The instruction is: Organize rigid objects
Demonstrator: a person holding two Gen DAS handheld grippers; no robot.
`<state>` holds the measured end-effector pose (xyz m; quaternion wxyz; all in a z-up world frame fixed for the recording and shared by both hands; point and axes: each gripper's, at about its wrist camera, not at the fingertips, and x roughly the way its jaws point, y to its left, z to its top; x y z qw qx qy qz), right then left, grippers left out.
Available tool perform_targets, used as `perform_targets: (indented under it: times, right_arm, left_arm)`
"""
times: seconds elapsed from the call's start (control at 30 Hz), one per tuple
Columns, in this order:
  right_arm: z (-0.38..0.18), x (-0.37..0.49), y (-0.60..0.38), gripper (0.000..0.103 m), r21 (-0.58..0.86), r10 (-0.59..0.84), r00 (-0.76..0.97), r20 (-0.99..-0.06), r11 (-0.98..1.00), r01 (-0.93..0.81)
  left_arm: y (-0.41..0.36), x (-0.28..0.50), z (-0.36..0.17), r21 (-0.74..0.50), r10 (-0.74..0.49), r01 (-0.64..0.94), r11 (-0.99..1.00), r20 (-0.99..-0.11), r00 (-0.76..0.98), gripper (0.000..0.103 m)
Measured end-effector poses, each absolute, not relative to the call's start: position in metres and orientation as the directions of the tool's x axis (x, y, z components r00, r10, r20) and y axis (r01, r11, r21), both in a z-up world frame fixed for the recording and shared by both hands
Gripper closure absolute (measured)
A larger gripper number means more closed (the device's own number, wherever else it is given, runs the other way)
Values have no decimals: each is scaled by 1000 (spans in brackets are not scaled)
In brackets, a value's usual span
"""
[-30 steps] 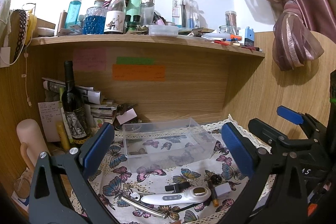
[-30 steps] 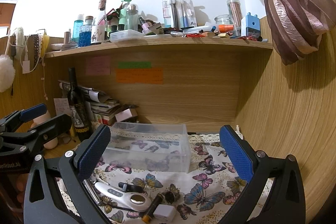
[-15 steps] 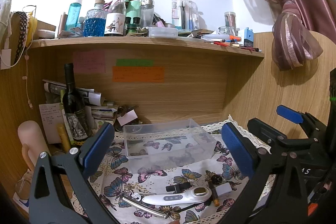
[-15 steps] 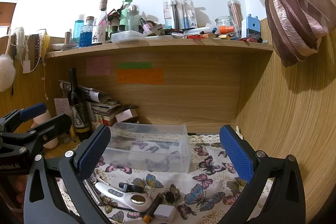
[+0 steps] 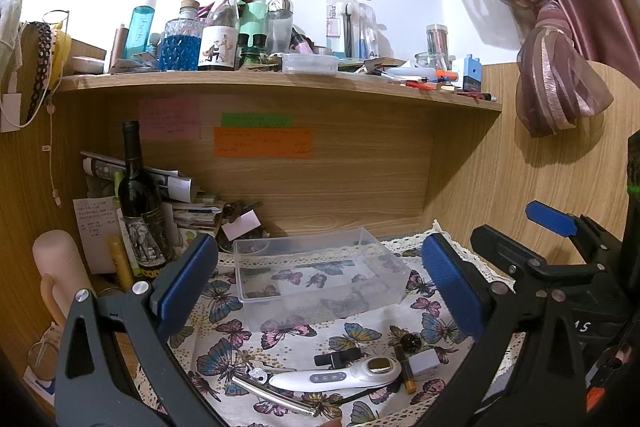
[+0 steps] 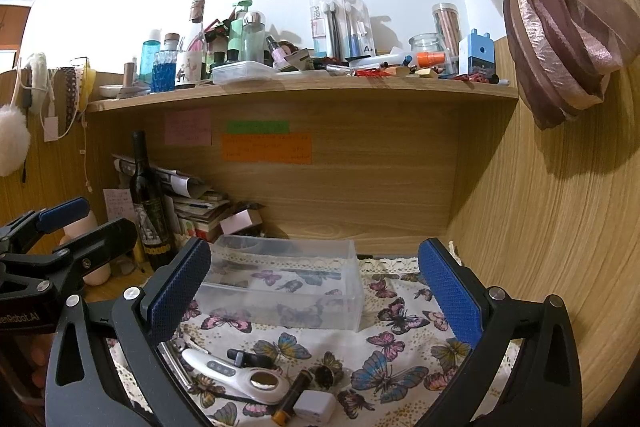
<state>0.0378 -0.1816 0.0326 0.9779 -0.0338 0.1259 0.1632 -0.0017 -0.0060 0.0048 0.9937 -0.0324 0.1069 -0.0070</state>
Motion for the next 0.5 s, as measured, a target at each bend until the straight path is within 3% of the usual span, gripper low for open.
perform_targets:
  times: [0.5]
  right_arm:
    - [30,40,-179,0,-26,318,909,-269,941,-337]
  left_arm:
    - [-3,5,0,-77,-26,8,997,-243,970,0]
